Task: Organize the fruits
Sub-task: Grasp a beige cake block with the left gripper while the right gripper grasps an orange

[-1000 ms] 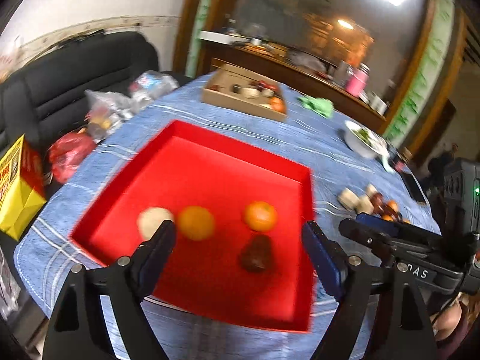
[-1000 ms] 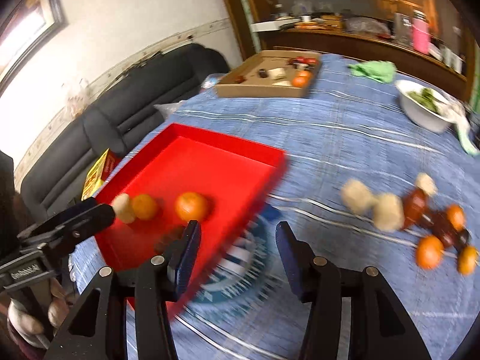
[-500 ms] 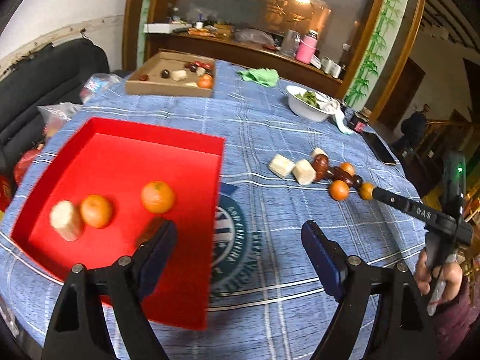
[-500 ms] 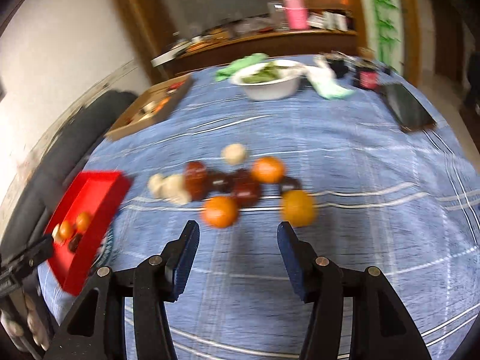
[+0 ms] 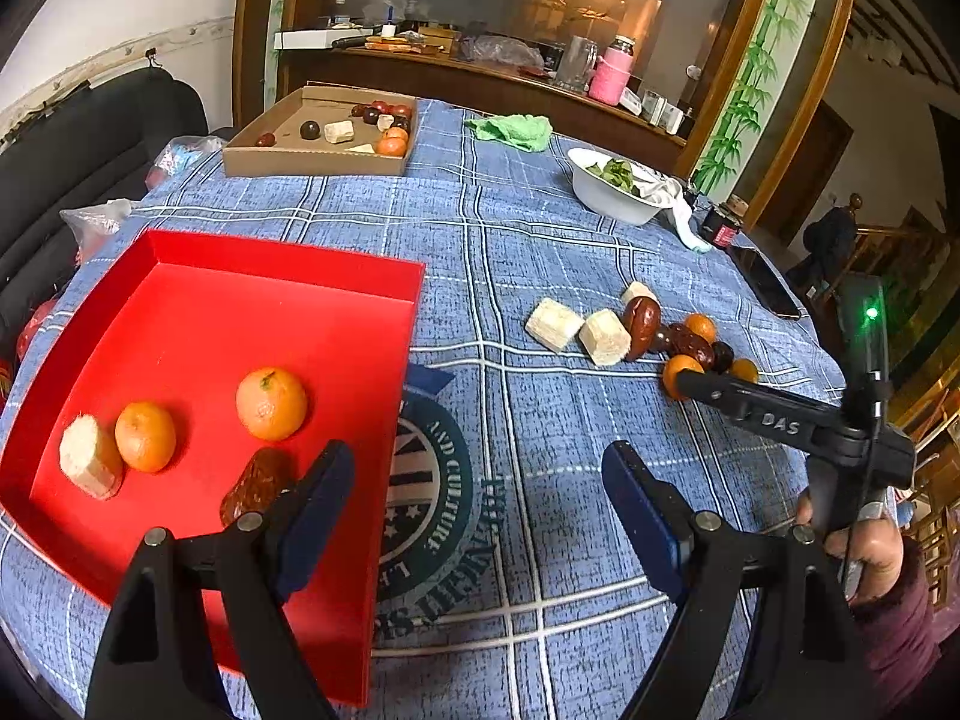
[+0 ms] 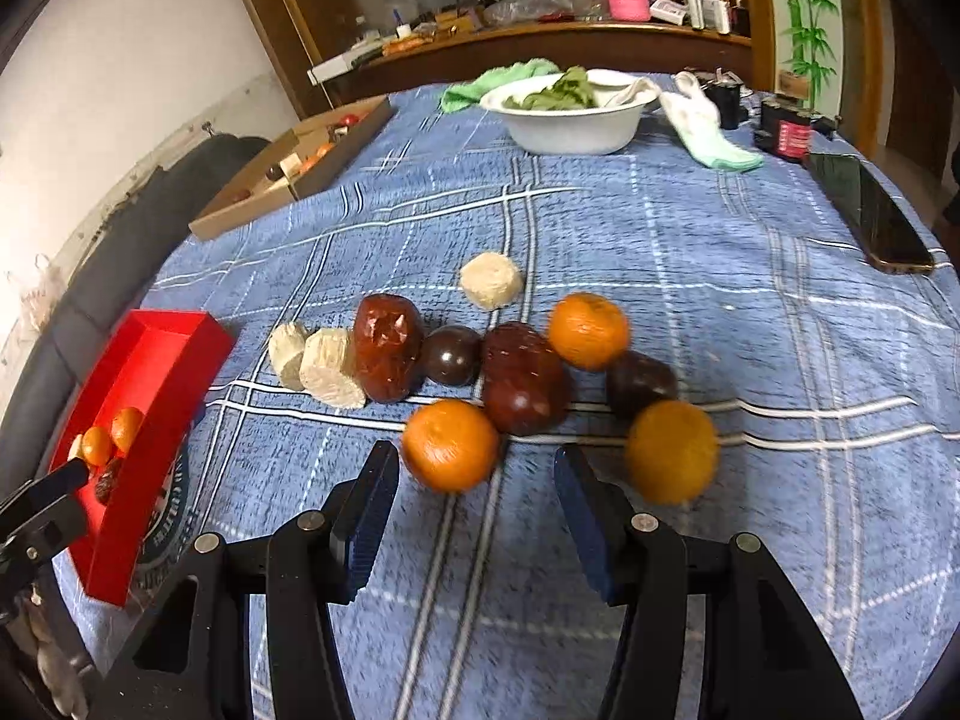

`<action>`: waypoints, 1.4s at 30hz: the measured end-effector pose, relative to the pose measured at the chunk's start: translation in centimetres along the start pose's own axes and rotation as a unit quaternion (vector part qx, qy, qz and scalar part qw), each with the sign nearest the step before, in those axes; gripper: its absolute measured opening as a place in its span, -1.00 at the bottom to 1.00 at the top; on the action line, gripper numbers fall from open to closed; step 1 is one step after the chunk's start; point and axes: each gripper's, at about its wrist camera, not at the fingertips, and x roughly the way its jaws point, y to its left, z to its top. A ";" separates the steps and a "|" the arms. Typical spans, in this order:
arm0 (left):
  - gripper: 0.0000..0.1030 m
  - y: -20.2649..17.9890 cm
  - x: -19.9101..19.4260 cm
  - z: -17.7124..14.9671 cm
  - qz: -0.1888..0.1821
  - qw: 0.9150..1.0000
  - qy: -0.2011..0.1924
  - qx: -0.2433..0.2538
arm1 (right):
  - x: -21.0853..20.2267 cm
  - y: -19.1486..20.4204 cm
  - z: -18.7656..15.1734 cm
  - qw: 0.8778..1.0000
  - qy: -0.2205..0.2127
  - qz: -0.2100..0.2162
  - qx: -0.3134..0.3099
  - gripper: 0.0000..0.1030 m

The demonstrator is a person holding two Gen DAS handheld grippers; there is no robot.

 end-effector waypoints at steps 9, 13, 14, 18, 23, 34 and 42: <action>0.51 -1.8 2.6 2.4 0.000 1.000 -0.002 0.020 | 1.3 1.4 0.4 0.999 -0.011 -0.034 -0.029 -0.18; 0.10 -2.5 4.3 3.9 -0.019 1.000 0.010 0.013 | 1.3 1.2 0.4 0.999 -0.014 -0.021 -0.024 -0.27; 0.05 -2.7 5.1 4.4 -0.022 1.000 0.014 0.015 | 1.2 1.1 0.4 0.999 -0.014 -0.019 -0.023 -0.27; 0.04 -3.3 8.0 5.6 -0.018 0.999 0.036 0.026 | 0.8 0.3 0.2 1.000 -0.013 0.003 -0.005 -0.27; 0.04 -4.4 11.3 5.9 0.004 0.995 0.060 0.077 | 0.3 -0.7 0.2 0.999 -0.014 0.024 0.017 -0.27; -0.26 -5.6 13.8 6.4 -0.005 0.991 0.063 0.121 | 0.4 -0.5 0.2 0.999 -0.008 0.048 0.021 -0.26; -0.40 -5.6 12.7 6.2 -0.014 0.994 0.053 0.091 | 0.2 -0.5 0.1 0.999 -0.015 0.047 0.017 -0.26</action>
